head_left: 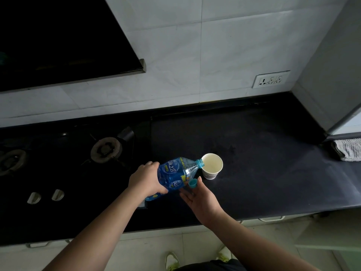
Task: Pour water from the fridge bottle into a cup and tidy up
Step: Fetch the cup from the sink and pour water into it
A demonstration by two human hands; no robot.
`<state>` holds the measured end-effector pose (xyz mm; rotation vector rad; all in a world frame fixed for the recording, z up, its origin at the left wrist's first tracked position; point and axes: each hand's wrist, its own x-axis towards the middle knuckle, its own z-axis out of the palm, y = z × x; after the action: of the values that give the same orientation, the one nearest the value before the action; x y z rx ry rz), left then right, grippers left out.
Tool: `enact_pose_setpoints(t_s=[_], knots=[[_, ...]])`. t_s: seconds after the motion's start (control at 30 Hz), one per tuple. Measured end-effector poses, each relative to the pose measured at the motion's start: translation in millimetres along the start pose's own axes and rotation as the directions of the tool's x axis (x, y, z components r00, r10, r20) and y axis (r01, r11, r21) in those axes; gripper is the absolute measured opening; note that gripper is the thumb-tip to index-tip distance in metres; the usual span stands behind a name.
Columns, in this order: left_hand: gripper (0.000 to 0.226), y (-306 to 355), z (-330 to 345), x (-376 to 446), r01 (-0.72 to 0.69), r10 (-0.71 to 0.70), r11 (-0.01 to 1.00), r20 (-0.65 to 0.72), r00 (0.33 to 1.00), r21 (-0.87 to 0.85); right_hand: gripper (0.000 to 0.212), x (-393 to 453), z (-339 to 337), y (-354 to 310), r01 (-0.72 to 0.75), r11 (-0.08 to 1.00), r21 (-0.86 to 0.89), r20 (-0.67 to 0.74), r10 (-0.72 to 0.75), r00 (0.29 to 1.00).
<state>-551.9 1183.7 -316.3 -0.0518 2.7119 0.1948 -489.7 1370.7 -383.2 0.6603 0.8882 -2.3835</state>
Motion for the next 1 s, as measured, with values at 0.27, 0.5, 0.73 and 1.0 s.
enact_pose_setpoints(t_s=[0.27,0.5,0.73,1.0], knots=[[0.076,2,-4,2,-0.025,0.025,1.0,-0.002,1.0,0.0,0.047,0,2,-5,0.015,0.999,0.034,-0.014,-0.014,1.0],[0.076,4,-7,4,-0.031,0.031,0.999,0.01,0.999,0.008,0.047,1,-1,-6,0.005,0.999,0.032,-0.012,-0.005,1.0],[0.077,8,-8,4,-0.025,0.025,0.999,0.003,1.0,0.028,0.049,3,-3,-6,0.008,0.999,0.043,-0.011,-0.008,1.0],[0.078,13,-10,3,-0.023,0.022,0.998,0.008,1.0,0.052,0.049,-1,-5,-7,0.013,0.999,0.035,-0.001,-0.013,1.0]])
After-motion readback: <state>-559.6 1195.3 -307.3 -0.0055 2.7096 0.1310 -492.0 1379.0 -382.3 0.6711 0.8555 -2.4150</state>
